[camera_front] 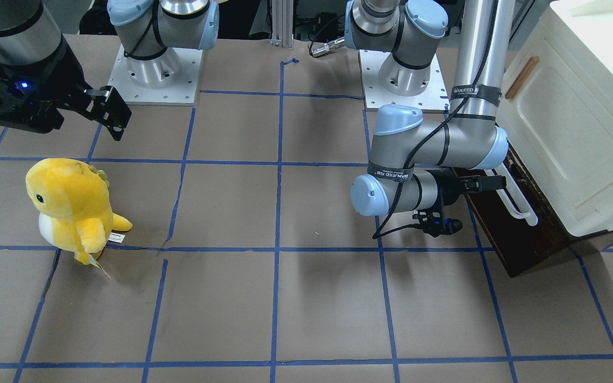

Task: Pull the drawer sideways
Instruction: 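Reach the left gripper down and close it on the white drawer handle, then pull the drawer outward from the cabinet with the left gripper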

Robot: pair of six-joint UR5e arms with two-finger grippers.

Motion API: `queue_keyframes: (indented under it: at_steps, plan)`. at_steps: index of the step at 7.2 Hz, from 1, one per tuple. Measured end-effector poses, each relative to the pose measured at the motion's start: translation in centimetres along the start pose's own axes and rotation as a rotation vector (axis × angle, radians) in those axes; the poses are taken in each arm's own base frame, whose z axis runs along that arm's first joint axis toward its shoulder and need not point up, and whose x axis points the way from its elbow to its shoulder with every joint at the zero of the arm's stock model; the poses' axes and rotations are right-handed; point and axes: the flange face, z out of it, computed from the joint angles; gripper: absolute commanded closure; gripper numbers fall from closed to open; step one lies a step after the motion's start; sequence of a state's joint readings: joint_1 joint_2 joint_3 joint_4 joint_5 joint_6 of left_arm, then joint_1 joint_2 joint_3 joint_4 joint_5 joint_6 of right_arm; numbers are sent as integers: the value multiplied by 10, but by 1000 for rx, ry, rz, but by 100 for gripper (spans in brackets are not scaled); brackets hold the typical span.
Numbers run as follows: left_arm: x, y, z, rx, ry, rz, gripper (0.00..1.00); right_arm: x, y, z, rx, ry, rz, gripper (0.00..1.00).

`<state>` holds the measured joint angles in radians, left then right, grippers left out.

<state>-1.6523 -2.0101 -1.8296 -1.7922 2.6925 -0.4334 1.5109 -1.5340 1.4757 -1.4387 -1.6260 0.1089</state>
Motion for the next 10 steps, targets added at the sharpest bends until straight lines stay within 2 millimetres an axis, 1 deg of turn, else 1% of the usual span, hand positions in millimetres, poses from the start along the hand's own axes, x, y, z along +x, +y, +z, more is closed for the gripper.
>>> queue_keyframes:
  at_steps: [1,2,3,4,5,7,8,10]
  plan:
    - [-2,1,4,-11,-14,13,19,0,0,0,0,0,0,0]
    - [-2,0,7,-18,-20,14,45,0,0,0,0,0,0,0]
    - [-3,-2,8,-20,-21,10,57,0,0,0,0,0,0,0]
    - [-4,-4,7,-19,-22,6,64,0,0,0,0,0,0,0]
    - [-6,-6,6,-18,-23,3,68,0,0,0,0,0,0,0]
    - [-8,-7,5,-14,-27,-1,70,0,0,0,0,0,0,0]
    - [-8,-7,5,-13,-28,-1,73,0,0,0,0,0,0,0]
    - [-9,-6,5,-12,-30,-3,72,0,0,0,0,0,0,0]
